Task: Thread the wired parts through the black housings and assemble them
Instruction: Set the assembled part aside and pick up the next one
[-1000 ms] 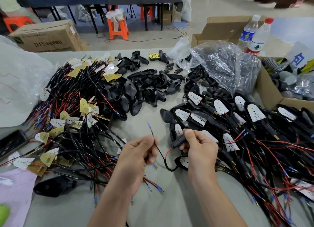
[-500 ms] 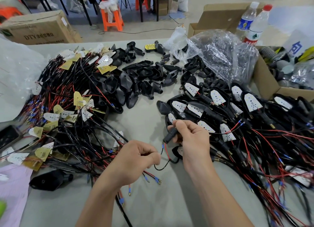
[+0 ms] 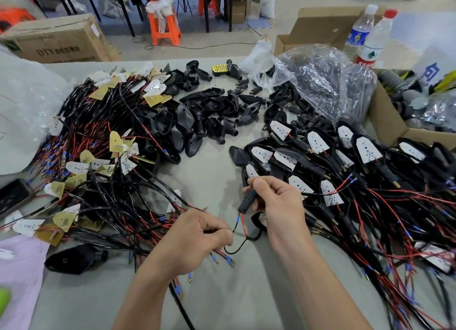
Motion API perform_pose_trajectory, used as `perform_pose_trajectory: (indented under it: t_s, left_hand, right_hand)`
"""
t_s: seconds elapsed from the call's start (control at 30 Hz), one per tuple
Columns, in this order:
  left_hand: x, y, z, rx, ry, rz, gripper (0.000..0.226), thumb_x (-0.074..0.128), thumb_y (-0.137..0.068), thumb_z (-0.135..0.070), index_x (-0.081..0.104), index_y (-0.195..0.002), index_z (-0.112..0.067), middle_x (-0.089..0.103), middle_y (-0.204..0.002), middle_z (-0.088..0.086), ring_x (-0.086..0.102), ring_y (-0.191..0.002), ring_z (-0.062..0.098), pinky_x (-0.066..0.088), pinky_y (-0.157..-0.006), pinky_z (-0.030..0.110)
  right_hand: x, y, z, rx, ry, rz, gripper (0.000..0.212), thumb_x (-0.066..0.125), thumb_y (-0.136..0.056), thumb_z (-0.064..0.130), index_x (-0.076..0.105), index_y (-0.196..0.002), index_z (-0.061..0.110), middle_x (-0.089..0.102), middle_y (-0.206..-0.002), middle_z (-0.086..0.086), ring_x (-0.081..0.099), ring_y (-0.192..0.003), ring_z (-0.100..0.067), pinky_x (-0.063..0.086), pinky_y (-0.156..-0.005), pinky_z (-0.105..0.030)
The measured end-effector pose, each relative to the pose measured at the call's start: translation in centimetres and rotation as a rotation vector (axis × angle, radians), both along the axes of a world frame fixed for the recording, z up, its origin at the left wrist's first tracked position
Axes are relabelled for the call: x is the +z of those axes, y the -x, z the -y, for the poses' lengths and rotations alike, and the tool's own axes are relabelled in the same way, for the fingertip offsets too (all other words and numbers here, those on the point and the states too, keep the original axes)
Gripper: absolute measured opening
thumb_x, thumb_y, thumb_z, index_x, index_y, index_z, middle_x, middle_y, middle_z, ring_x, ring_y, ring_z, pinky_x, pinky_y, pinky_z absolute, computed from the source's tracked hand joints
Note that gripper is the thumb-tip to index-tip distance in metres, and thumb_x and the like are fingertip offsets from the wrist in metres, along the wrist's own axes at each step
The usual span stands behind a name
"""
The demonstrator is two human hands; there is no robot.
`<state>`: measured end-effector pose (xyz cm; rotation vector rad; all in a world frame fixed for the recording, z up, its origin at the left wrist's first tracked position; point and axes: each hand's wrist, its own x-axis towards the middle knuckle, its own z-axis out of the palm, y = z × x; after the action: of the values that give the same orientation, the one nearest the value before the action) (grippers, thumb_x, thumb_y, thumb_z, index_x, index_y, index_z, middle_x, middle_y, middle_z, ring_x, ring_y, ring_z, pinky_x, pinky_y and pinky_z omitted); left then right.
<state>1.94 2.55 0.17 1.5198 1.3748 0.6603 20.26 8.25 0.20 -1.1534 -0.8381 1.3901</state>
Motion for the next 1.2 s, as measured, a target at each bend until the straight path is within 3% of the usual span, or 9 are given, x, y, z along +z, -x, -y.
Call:
perform_pose_trajectory:
  t_s: [0.2, 0.3, 0.4, 0.5, 0.63, 0.77, 0.97, 1.1, 1.2]
  left_hand:
    - [-0.1, -0.1, 0.1, -0.019, 0.015, -0.019, 0.028, 0.065, -0.076, -0.050, 0.079, -0.078, -0.026, 0.065, -0.065, 0.009, 0.052, -0.060, 0.017, 0.046, -0.057, 0.040]
    - [-0.3, -0.2, 0.3, 0.010, 0.012, -0.040, 0.030, 0.064, -0.075, -0.049, 0.076, -0.075, -0.022, 0.057, -0.059, 0.002, 0.046, -0.058, 0.014, 0.040, -0.057, 0.033]
    - [-0.4, -0.2, 0.4, 0.033, -0.019, -0.079, 0.029, 0.064, -0.079, -0.042, 0.066, -0.067, -0.016, 0.043, -0.057, -0.002, 0.035, -0.056, 0.013, 0.031, -0.056, 0.030]
    - [0.0, -0.3, 0.5, 0.024, -0.055, -0.141, 0.032, 0.064, -0.083, -0.035, 0.054, -0.056, -0.021, 0.034, -0.056, -0.001, 0.029, -0.056, 0.014, 0.027, -0.054, 0.029]
    - [0.8, -0.7, 0.9, -0.040, -0.110, -0.169, 0.038, 0.065, -0.083, -0.032, 0.040, -0.058, -0.018, 0.033, -0.064, 0.012, 0.025, -0.057, 0.013, 0.023, -0.053, 0.027]
    - [1.0, -1.0, 1.2, -0.044, -0.122, -0.184, 0.030, 0.064, -0.082, -0.038, 0.061, -0.063, -0.014, 0.039, -0.062, 0.010, 0.028, -0.054, 0.008, 0.026, -0.051, 0.024]
    - [0.9, -1.1, 1.0, 0.082, -0.142, -0.171, 0.032, 0.068, -0.087, -0.028, 0.054, -0.064, -0.011, 0.034, -0.055, 0.002, 0.028, -0.053, 0.010, 0.026, -0.050, 0.023]
    - [1.1, -1.9, 1.1, 0.190, -0.152, -0.119, 0.023, 0.071, -0.088, -0.023, 0.067, -0.068, -0.011, 0.055, -0.062, 0.014, 0.038, -0.051, 0.008, 0.033, -0.050, 0.020]
    - [1.5, -2.4, 1.4, 0.187, -0.174, -0.099, 0.020, 0.071, -0.087, -0.021, 0.067, -0.068, -0.015, 0.050, -0.055, 0.006, 0.037, -0.050, 0.006, 0.033, -0.050, 0.020]
  right_hand:
    - [-0.2, 0.0, 0.0, 0.034, 0.000, 0.028, 0.016, 0.061, -0.097, 0.004, 0.074, -0.088, 0.000, 0.075, -0.077, -0.016, 0.049, -0.051, -0.016, 0.045, -0.052, -0.024]
    - [0.0, -0.4, -0.2, 0.084, -0.003, 0.041, 0.018, 0.060, -0.098, 0.004, 0.074, -0.087, 0.003, 0.075, -0.077, -0.015, 0.049, -0.050, -0.015, 0.045, -0.052, -0.023]
    - [0.4, -0.9, -0.4, 0.150, 0.001, 0.044, 0.020, 0.059, -0.098, 0.004, 0.074, -0.086, 0.006, 0.074, -0.077, -0.015, 0.050, -0.049, -0.014, 0.046, -0.051, -0.022]
    - [0.6, -1.2, -0.5, 0.195, -0.004, 0.074, 0.018, 0.059, -0.098, 0.003, 0.074, -0.087, 0.003, 0.074, -0.077, -0.016, 0.052, -0.051, -0.015, 0.046, -0.050, -0.021]
    - [0.8, -1.2, -0.4, 0.197, -0.017, 0.111, 0.017, 0.060, -0.098, 0.002, 0.073, -0.087, 0.002, 0.075, -0.075, -0.015, 0.053, -0.048, -0.012, 0.044, -0.048, -0.018]
    - [0.9, -1.2, -0.2, 0.207, -0.021, 0.168, 0.017, 0.061, -0.098, 0.003, 0.074, -0.086, 0.004, 0.075, -0.074, -0.015, 0.053, -0.050, -0.014, 0.045, -0.049, -0.021]
    - [1.1, -1.3, -0.1, 0.206, -0.017, 0.147, 0.018, 0.060, -0.098, 0.002, 0.074, -0.086, 0.004, 0.076, -0.078, -0.016, 0.053, -0.053, -0.016, 0.045, -0.050, -0.021]
    - [1.5, -1.2, -0.2, 0.181, -0.023, 0.104, 0.018, 0.060, -0.099, 0.004, 0.074, -0.088, 0.005, 0.076, -0.079, -0.013, 0.054, -0.050, -0.013, 0.045, -0.048, -0.021]
    - [1.6, -1.1, -0.2, 0.124, -0.012, 0.086, 0.021, 0.059, -0.098, 0.003, 0.075, -0.085, 0.008, 0.076, -0.078, -0.012, 0.051, -0.046, -0.010, 0.045, -0.047, -0.020]
